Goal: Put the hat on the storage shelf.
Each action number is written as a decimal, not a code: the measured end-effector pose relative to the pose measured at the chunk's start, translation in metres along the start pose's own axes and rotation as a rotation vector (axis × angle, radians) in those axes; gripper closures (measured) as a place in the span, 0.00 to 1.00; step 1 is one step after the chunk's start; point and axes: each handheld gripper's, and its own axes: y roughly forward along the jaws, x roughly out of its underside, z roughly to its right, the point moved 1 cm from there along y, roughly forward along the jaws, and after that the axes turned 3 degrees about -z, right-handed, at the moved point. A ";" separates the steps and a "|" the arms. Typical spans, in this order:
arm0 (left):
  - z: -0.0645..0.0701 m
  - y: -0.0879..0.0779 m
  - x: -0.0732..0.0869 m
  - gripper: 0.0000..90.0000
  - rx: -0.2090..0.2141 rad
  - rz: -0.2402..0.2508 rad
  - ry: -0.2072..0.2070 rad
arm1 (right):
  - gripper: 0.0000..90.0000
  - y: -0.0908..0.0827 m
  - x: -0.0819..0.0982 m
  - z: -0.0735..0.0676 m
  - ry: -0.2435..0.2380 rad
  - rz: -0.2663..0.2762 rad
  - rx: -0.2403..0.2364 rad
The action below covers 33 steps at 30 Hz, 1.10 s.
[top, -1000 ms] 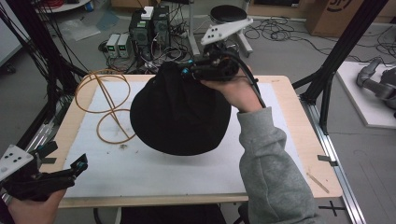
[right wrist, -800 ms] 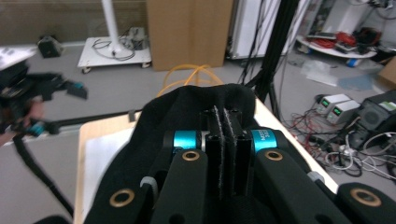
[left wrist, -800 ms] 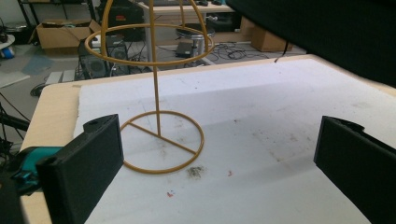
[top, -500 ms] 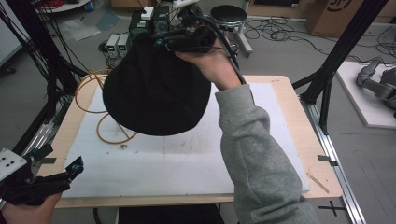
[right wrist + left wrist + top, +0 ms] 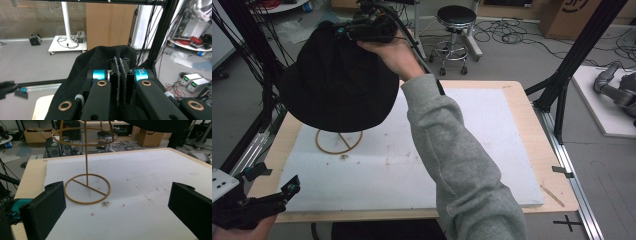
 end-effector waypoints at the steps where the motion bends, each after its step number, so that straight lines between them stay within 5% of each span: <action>1: 0.000 0.000 0.001 0.02 0.003 -0.008 0.001 | 0.99 0.008 0.000 0.002 0.003 -0.009 -0.002; 3: -0.001 0.000 0.004 0.02 0.004 -0.013 -0.005 | 0.99 0.033 0.000 0.007 0.008 -0.019 -0.019; 10: -0.002 -0.002 0.008 0.02 0.004 -0.022 -0.013 | 0.98 0.076 0.005 0.013 0.031 -0.032 -0.061; 19: -0.003 0.000 0.010 0.02 0.008 -0.030 -0.024 | 0.98 0.105 0.015 0.007 0.026 -0.082 -0.094; 22: -0.003 0.002 0.009 0.02 0.015 -0.029 -0.019 | 0.98 0.122 0.030 0.002 0.034 -0.126 -0.102; 29: -0.006 0.005 0.005 0.02 0.019 -0.021 -0.018 | 0.98 0.134 0.052 0.001 0.067 -0.167 -0.094; 31: -0.007 0.006 0.003 0.02 0.019 -0.018 -0.021 | 0.92 0.135 0.057 0.001 0.076 -0.159 -0.104; 33: -0.008 0.007 0.002 0.02 0.018 -0.016 -0.020 | 0.70 0.134 0.057 0.001 0.093 -0.125 -0.101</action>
